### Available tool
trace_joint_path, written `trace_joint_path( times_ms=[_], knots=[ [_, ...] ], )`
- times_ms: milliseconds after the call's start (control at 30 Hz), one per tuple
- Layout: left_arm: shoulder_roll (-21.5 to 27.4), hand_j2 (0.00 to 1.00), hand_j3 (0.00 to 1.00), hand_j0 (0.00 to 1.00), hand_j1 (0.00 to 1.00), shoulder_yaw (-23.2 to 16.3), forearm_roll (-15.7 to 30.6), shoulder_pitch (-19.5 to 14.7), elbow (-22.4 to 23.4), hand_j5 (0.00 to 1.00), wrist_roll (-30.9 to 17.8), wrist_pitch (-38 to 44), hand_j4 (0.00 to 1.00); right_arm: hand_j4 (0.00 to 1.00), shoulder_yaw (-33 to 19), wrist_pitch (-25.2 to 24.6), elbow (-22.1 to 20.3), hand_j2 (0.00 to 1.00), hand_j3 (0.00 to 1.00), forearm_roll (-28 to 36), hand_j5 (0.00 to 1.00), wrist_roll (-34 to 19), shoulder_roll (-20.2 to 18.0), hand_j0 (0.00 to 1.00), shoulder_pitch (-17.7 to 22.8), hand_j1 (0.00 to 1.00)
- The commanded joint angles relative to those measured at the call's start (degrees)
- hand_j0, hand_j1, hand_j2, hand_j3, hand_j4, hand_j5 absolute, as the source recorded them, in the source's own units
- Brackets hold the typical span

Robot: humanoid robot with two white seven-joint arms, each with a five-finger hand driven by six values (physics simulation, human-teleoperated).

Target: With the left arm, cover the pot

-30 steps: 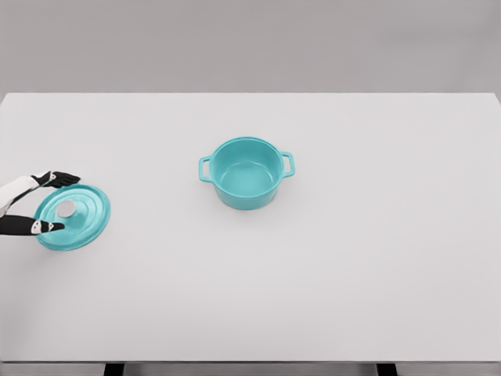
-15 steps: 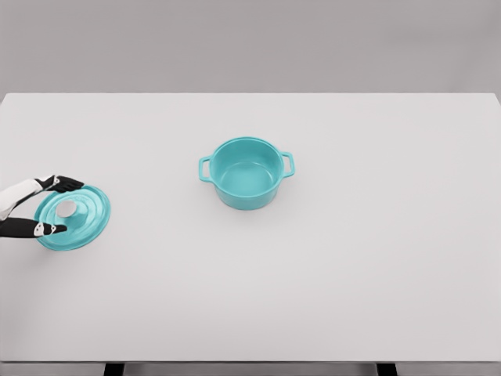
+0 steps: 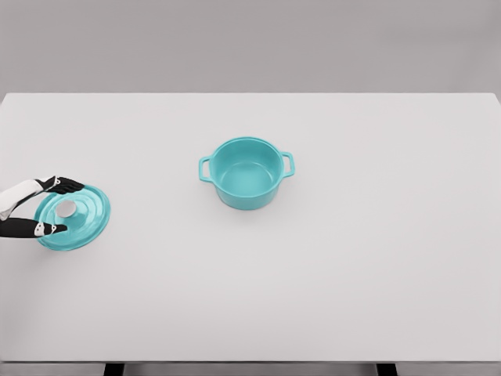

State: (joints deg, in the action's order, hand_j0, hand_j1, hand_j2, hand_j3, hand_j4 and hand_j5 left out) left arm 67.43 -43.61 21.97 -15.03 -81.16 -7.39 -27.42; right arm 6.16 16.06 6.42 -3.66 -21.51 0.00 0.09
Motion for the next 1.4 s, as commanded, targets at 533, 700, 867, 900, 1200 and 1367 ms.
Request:
trace_joint_path(
  times_ms=[533,700,867,900,1200,1367],
  knots=[
    [-1.16,0.78,0.78,0.78,0.78,0.11,0.27,0.00,0.92,0.78,0.01,-0.01,0.78,1.00,-0.01,0.03,0.00,1.00,1.00,-0.03,1.00,-0.02,0.00,1.00,0.00,1.00],
    [-1.69,0.78,0.78,0.78,0.78,0.19,0.27,0.00,1.44,0.78,0.10,-0.01,0.78,1.00,-0.01,0.03,0.00,1.00,1.00,-0.03,1.00,-0.02,0.00,1.00,0.00,1.00],
    [-1.78,0.78,0.78,0.78,0.78,0.19,0.27,-0.18,1.97,0.78,0.01,-0.01,0.78,1.00,-0.01,0.03,0.00,1.00,1.00,-0.03,1.00,-0.02,0.00,1.00,0.00,1.00],
    [-1.78,0.78,0.78,0.78,0.78,0.19,0.27,-0.26,2.15,0.78,0.01,-0.01,0.78,1.00,-0.01,0.03,0.00,1.00,1.00,-0.03,1.00,-0.02,0.00,1.00,0.00,1.00],
    [-2.57,0.78,0.78,0.78,0.78,0.11,0.27,-0.35,2.94,0.78,-0.16,0.08,0.78,1.00,-0.01,0.03,0.00,1.00,1.00,-0.03,1.00,-0.02,0.00,1.00,0.00,1.00],
    [-2.48,0.71,0.71,0.71,0.71,-0.07,0.27,-0.35,3.03,0.71,-0.16,0.08,0.71,1.00,-0.01,0.03,0.00,1.00,1.00,-0.03,1.00,-0.02,0.00,1.00,0.00,1.00]
  ],
)
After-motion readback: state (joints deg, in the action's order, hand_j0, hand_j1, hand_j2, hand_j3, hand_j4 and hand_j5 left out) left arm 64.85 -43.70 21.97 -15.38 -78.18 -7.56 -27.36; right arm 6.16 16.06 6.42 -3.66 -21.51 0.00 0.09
